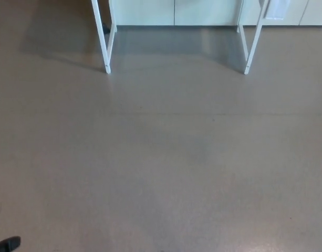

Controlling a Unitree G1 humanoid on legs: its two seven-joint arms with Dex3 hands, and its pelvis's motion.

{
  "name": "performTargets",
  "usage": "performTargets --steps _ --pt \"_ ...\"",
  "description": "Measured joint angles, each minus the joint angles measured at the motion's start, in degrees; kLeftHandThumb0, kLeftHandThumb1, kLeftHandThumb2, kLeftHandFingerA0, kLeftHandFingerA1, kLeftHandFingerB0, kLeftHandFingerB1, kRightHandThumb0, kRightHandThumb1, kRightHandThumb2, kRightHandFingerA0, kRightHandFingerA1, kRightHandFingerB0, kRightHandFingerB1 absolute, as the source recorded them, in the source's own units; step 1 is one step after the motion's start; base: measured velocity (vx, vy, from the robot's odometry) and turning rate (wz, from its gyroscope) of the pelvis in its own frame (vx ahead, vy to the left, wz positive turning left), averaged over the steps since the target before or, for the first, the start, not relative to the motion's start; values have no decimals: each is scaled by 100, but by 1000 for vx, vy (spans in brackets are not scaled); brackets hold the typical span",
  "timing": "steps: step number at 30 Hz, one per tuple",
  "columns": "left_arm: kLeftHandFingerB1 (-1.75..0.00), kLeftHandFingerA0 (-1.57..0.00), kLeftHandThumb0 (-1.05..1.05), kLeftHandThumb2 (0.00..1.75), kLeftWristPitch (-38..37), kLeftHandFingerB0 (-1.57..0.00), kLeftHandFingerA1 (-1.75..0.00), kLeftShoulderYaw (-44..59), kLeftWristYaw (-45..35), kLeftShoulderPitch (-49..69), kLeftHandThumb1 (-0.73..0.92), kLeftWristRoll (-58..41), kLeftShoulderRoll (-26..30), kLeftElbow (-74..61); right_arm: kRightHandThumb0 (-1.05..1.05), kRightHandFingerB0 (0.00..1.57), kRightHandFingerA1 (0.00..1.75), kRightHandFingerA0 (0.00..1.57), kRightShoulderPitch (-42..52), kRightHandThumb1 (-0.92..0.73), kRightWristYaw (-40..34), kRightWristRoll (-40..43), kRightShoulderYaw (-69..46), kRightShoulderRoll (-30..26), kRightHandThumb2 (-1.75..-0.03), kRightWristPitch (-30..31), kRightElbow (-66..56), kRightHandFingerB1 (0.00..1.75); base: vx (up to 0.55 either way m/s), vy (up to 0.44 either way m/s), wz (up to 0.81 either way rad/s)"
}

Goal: The robot walk up to a desk on which a bottle is kept on the left hand side and a container is kept on the right hand side. The robot uses its left hand to pick up the bottle and places it in the container.

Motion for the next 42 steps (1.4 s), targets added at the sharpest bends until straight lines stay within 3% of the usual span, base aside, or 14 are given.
performTargets --steps 9,10,12,17,18,25,26,28,29,36,38,39,40,42 --pt "-47 -35 -19 90 27 -15 -57 508 -456 -122 48 -389 214 -17 -39 60 52 73 -93 -35 626 612 -840 -59 -51 -1 404 47 180 299 -1" --pt "-31 -46 -23 59 27 -29 -39 572 -588 -116 64 -471 249 -7 -40 59 52 71 -133 -34 814 774 -998 -62 -51 -7 504 46 273 23 3" --pt "-31 -46 -25 58 27 -30 -39 587 -687 -88 62 -522 253 -8 -45 48 61 67 -161 -29 964 896 -1079 -68 -68 -16 557 52 250 -14 11" --pt "-32 -45 -26 58 27 -30 -40 573 -824 -10 62 -588 256 -49 -45 48 61 65 -146 -27 1194 1071 -1150 -112 -69 -30 629 53 269 -95 12" --pt "-31 -44 -26 59 27 -29 -40 567 -857 -3 65 -597 259 -50 -41 57 52 71 -128 -34 1239 1091 -1150 -133 -51 -37 635 47 305 -177 49" --pt "-32 -47 -26 59 24 -32 -40 476 -974 -33 64 -632 217 -135 -43 57 52 70 -143 -34 1366 1206 -1141 -276 -51 -84 641 47 337 -231 10" --pt "-33 -49 -27 60 24 -34 -41 467 -978 -16 64 -632 218 -140 -46 48 61 66 -149 -28 1380 1220 -1129 -275 -68 -90 647 52 362 -96 2" --pt "-33 -49 -27 60 24 -35 -41 447 -981 -3 65 -631 219 -141 -46 50 61 67 -158 -28 1393 1242 -1115 -275 -68 -97 653 53 301 -38 -1" --pt "-33 -49 -27 60 24 -35 -41 427 -982 -3 64 -630 221 -145 -45 58 51 69 -164 -33 1406 1265 -1105 -275 -50 -101 662 47 379 53 -20" --pt "-33 -51 -28 60 9 -34 -41 338 -1019 55 64 -629 218 -260 -43 58 52 71 -63 -35 1455 1311 -1074 -289 -51 -143 718 46 448 194 -31" --pt "-33 -51 -27 60 2 -33 -41 347 -1021 87 66 -630 253 -265 -47 48 61 68 -53 -28 1497 1316 -1049 -279 -68 -152 719 52 435 386 -32" --pt "-33 -51 -26 61 -4 -33 -41 354 -1022 106 69 -632 267 -281 -46 58 51 70 -3 -33 1534 1324 -1036 -278 -51 -164 722 45 429 389 3" --pt "-33 -50 -24 62 -10 -33 -41 360 -1024 137 72 -636 270 -292 -52 59 59 77 67 -27 1554 1327 -1035 -279 -65 -167 732 51 503 289 -6" --pt "-33 -48 -25 62 -12 -32 -40 352 -1027 193 71 -636 266 -308 -50 66 55 80 136 -25 1567 1329 -1031 -280 -57 -185 732 50 439 170 1"
